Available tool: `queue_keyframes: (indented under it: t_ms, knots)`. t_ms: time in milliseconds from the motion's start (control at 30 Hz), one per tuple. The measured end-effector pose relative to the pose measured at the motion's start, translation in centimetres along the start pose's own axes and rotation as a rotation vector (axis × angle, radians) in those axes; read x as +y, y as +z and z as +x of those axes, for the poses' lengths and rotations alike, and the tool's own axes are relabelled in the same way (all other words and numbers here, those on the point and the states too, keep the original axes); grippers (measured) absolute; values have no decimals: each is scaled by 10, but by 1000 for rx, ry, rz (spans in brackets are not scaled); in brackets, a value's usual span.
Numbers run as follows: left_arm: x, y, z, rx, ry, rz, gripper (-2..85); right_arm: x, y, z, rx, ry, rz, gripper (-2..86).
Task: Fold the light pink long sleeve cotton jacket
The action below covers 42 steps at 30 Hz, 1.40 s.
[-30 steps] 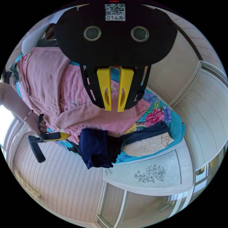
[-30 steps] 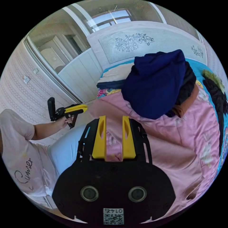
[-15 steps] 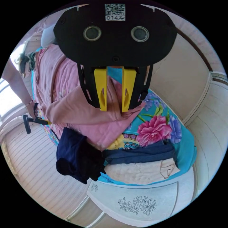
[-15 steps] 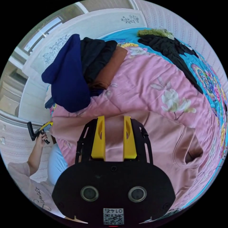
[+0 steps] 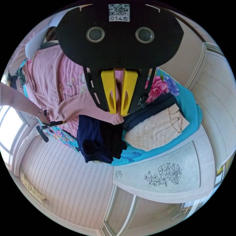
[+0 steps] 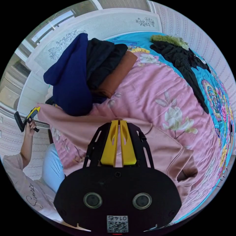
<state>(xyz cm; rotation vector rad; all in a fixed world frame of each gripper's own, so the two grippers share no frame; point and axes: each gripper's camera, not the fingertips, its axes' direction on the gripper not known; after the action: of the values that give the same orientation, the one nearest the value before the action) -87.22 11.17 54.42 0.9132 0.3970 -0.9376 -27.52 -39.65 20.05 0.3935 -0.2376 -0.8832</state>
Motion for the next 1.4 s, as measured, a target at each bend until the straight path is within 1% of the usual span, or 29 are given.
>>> queue_keyframes:
  t_ms: [67,100,200,233,267,300,367,433,467,533,600,633,700,733,800,833,900,933,967,1000,1033,1067,1133,1167,1200,1267,1300,1333,1400]
  knots:
    - [-8,10,-4,-12,-1,6,37,6,-7,4,4,32,78,12]
    - [-9,15,-4,-21,1,-1,39,7,-5,6,1,46,84,14]
    - [0,64,-17,-75,-32,-142,56,16,22,19,-59,130,-43,28]
    - [8,84,-26,-87,-84,-214,59,22,28,20,-53,149,-86,36]
    - [17,95,-37,-105,-160,-256,59,30,24,18,-52,148,-62,39]
    - [21,97,-41,-99,-193,-264,61,34,20,16,-50,137,-36,39]
    - [38,84,-48,-30,-268,-183,65,55,-1,2,-21,69,36,37]
    - [53,72,-41,4,-241,-114,65,72,-11,-12,-37,-10,55,34]
    - [62,70,-33,6,-222,-108,67,85,-15,-22,-42,-59,61,31]
    - [77,74,-20,31,-197,-105,74,103,-14,-36,-44,-117,48,26]
    - [90,86,-9,53,-191,-91,81,118,1,-47,-81,-168,-24,21]
    - [98,96,-1,34,-193,-65,84,126,19,-48,-90,-134,-104,19]
    - [110,114,9,-26,-207,-52,85,140,23,-47,-75,-76,-68,18]
    - [116,129,14,-19,-225,-87,82,147,16,-46,-61,-72,-53,17]
    - [124,139,24,-46,-185,-91,66,152,5,-43,-75,-34,-108,18]
    - [128,140,30,-45,-173,-94,53,158,-8,-44,-99,-34,-99,18]
    - [133,133,42,-42,-170,-65,40,172,-33,-51,-145,-45,9,20]
    - [137,121,60,-49,-110,-6,38,183,-49,-60,-174,-72,78,24]
    - [142,110,85,-32,-18,58,38,191,-59,-72,-233,-111,112,30]
    - [145,105,100,-14,41,83,37,195,-63,-79,-276,-128,120,39]
    - [154,101,133,32,169,96,37,203,-69,-91,-383,-161,134,55]
    - [165,104,166,63,278,76,37,211,-73,-101,-503,-171,148,90]
    - [188,116,209,70,380,33,37,223,-75,-111,-653,-140,159,140]
    - [206,126,234,71,435,11,37,232,-74,-117,-678,-125,138,161]
    - [214,131,244,73,459,6,37,236,-73,-121,-655,-126,117,165]
    - [242,142,276,96,500,-7,37,254,-73,-125,-532,-120,20,157]
    - [248,143,282,101,504,-2,37,259,-74,-123,-508,-112,3,128]
    - [258,143,292,108,498,7,37,272,-80,-115,-469,-72,-9,69]
    - [271,141,306,125,496,13,38,296,-95,-99,-529,-20,10,61]
